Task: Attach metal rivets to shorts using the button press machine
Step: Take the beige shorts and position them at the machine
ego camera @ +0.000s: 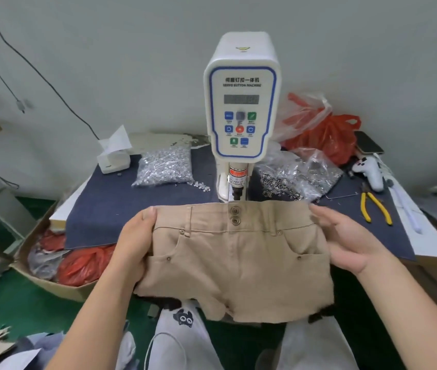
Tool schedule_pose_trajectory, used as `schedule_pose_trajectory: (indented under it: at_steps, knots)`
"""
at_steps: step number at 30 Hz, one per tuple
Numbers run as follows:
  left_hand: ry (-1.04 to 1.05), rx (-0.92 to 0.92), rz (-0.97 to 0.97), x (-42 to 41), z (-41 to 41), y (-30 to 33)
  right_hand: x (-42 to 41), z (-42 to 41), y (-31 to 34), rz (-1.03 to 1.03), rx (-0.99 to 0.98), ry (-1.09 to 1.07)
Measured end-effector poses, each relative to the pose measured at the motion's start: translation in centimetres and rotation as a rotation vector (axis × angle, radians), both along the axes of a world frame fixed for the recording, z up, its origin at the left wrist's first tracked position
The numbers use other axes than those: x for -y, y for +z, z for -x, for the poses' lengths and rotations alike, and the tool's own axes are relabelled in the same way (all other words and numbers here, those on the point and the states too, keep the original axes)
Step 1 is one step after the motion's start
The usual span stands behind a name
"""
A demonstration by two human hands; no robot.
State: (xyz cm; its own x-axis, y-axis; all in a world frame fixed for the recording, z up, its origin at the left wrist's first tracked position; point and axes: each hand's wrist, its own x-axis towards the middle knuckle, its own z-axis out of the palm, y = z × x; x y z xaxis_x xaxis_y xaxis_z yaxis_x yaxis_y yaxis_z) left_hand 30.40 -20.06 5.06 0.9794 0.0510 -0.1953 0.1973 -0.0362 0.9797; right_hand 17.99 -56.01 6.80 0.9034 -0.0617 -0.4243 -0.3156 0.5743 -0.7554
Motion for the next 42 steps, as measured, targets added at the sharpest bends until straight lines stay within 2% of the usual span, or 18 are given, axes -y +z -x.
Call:
schedule_pose_trajectory:
  at_steps: [3,5,7,10,11,13,14,15,16,17,18,20,22,28,35,37,40,42]
  knots:
    - [-0.158,-0.321,0.438,-0.3,0.4,0.9,-0.8,0.1,0.2,0.134,0.047,0.0]
    - [-0.292,-0.377,0.659,-1.1,0.9,1.1,-1.2,-0.1,0.0,0.162,0.008,-0.041]
    - [-0.375,-0.296,0.738,-1.7,1.4,1.3,-1.3,-0.2,-0.1,0.207,-0.031,-0.084]
    - [-0.378,-0.245,0.679,-1.6,2.0,1.5,-1.3,-0.3,-0.3,0.415,-0.068,-0.109]
    - [-0.383,-0.207,0.615,-1.3,2.1,1.8,-1.3,-0.2,-0.4,0.601,-0.077,-0.097]
    - [-0.399,-0.1,0.458,-0.5,2.6,2.0,-1.3,0.1,-0.9,1.247,-0.129,-0.069]
    - [-0.421,-0.07,0.428,0.0,2.9,2.1,-1.9,0.4,-0.8,1.544,-0.116,-0.152]
    - [-0.467,-0.053,0.419,0.6,3.1,2.3,-3.1,0.8,-0.4,1.699,0.03,-0.266]
    - [-0.53,-0.035,0.412,1.3,3.5,2.6,-4.6,1.2,0.1,1.704,0.241,-0.283]
    - [-0.594,-0.018,0.388,2.1,3.8,2.9,-6.3,1.5,0.8,1.614,0.402,-0.169]
    - [-0.655,0.006,0.347,2.9,4.0,3.1,-8.0,1.5,1.4,1.477,0.465,0.003]
    - [-0.739,0.075,0.233,4.3,4.1,3.6,-10.1,0.9,1.6,1.316,0.422,0.232]
    - [-0.731,0.154,0.115,4.9,3.9,3.9,-10.2,0.2,1.5,1.366,0.445,0.208]
    - [-0.499,0.297,-0.216,4.0,3.5,2.7,-10.1,0.6,0.4,1.615,0.649,-0.1]
    - [-0.107,0.085,-0.33,4.3,7.0,-0.4,-9.1,-0.5,2.1,0.957,0.323,0.067]
    - [-0.257,-0.12,-0.31,5.3,8.3,-0.9,-9.2,-0.7,2.1,0.757,0.306,0.074]
    - [-0.562,-0.404,-0.144,6.6,10.3,-0.8,-9.3,-0.6,1.8,0.728,0.277,0.073]
    - [-0.605,-0.382,0.008,7.0,10.9,-1.6,-8.8,-0.3,1.5,0.726,0.259,0.119]
